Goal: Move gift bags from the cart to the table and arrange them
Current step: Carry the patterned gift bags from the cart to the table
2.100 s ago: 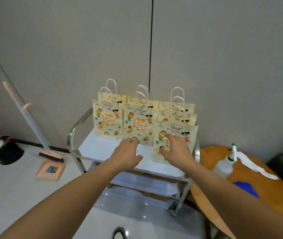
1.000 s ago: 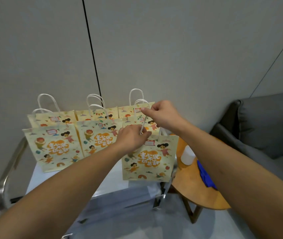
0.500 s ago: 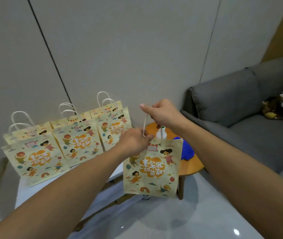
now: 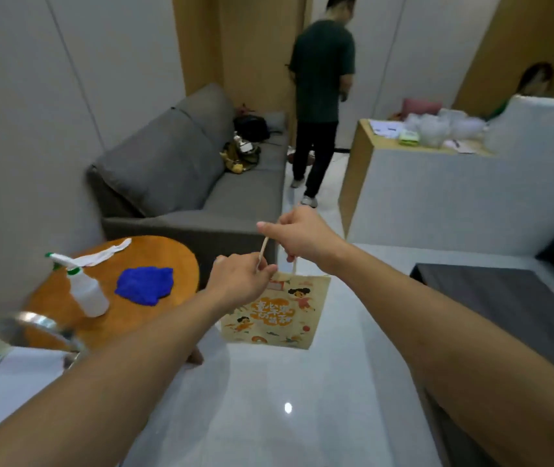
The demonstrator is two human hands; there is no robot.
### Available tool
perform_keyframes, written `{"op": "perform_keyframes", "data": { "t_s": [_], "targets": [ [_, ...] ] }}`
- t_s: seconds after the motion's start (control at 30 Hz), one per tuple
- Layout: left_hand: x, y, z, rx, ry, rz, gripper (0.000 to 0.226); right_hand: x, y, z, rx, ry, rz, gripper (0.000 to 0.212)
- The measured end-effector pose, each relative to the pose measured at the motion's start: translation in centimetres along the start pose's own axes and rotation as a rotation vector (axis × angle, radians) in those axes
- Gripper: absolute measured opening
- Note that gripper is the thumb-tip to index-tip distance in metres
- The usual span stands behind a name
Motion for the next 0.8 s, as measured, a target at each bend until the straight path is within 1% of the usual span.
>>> {"op": "perform_keyframes", "data": {
  "t_s": [0.2, 0.3, 0.4, 0.5, 0.6, 0.67, 0.8],
  "targets": [
    [-8.5, 14.0, 2.6, -0.228, -0.215, -0.099, 0.041, 11.2, 10.2, -5.6, -0.18, 0.225, -0.033, 0.054],
    [-14.5, 22.1, 2.9, -0.361, -0.341, -0.058, 0.042, 16.9, 17.1, -9.7, -0.301, 0.341, -0.037, 0.057],
    [-21.2, 29.7, 2.5, -0.471, -0.437, -0.011, 0.044, 21.7, 24.3, -14.6, -0.435, 0.442, -0.01, 0.052],
    [-28.6, 36.5, 1.3, -0.565, -0.562, 0.013, 0.045, 25.3, 31.1, -20.0, -0.549, 0.525, 0.035, 0.049],
    [-35.1, 42.6, -1.0, -0.65, -0.723, 0.032, 0.042, 28.1, 36.9, -25.6, -0.679, 0.592, 0.05, 0.051],
    [-38.7, 46.1, -2.8, -0.694, -0.812, 0.041, 0.04, 29.7, 40.0, -29.3, -0.77, 0.63, 0.054, 0.048],
    [-44.8, 52.6, -5.9, -0.877, -0.919, 0.1, 0.044, 32.3, 44.6, -35.9, -0.932, 0.72, 0.076, 0.04]
  ]
}}
Point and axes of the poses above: each hand's wrist, its own z-axis towards the middle knuckle, its own x-axis out of the back of the hand, y = z × x, the point moved 4 cm from there along z, towards the middle knuckle, and after that the axes turned 11 degrees about -z, right-handed, at the moved point
